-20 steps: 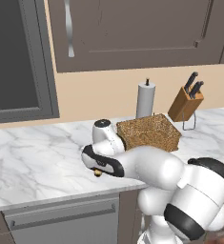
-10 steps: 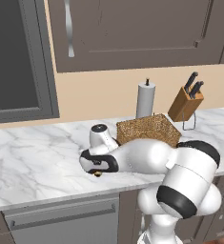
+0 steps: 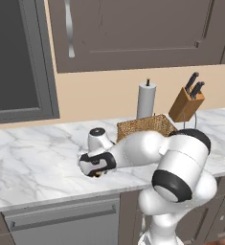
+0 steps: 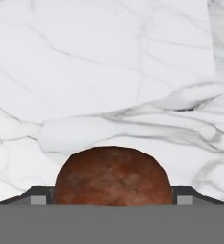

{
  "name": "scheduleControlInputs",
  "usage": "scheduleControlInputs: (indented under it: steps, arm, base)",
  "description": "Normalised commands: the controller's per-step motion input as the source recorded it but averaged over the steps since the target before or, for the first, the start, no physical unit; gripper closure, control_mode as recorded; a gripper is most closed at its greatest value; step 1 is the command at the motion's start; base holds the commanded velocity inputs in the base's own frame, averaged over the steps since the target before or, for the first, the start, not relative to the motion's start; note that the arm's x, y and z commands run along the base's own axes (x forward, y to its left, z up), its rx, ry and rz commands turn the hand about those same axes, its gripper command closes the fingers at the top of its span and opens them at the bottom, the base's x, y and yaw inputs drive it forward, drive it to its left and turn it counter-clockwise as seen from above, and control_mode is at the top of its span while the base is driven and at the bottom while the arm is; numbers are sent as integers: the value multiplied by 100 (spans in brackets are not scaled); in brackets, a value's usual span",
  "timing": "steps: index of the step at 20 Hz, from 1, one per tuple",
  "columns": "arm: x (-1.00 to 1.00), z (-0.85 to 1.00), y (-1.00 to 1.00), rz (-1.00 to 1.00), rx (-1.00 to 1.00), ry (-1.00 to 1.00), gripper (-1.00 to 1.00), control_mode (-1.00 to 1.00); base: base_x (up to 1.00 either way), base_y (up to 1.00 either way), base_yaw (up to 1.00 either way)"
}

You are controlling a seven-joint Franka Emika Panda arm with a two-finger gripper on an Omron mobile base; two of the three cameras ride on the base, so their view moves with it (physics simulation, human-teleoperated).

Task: Place the mushrooms inside the fridge drawer. Close the drawer after placing the vegetables.

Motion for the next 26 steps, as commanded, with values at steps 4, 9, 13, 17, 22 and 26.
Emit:
scheduleControlInputs:
  steps: [4, 9, 13, 17, 22, 26]
  arm:
    - [-34, -11, 0, 0, 0, -3, 100, -100]
    - [-53, 72, -30, 0, 0, -24, 100, -100]
    - [-59, 100, -60, 0, 2, -16, 100, -100]
    - [-60, 100, -90, 0, 7, -6, 100, -100]
    - [-59, 99, -98, 0, 8, -8, 100, -100]
    - [-51, 86, -100, 0, 8, -9, 100, -100]
  base:
    - [0, 0, 0]
    - [0, 0, 0]
    - [0, 0, 0]
    - [0, 0, 0]
    - [0, 0, 0]
    - [0, 0, 0]
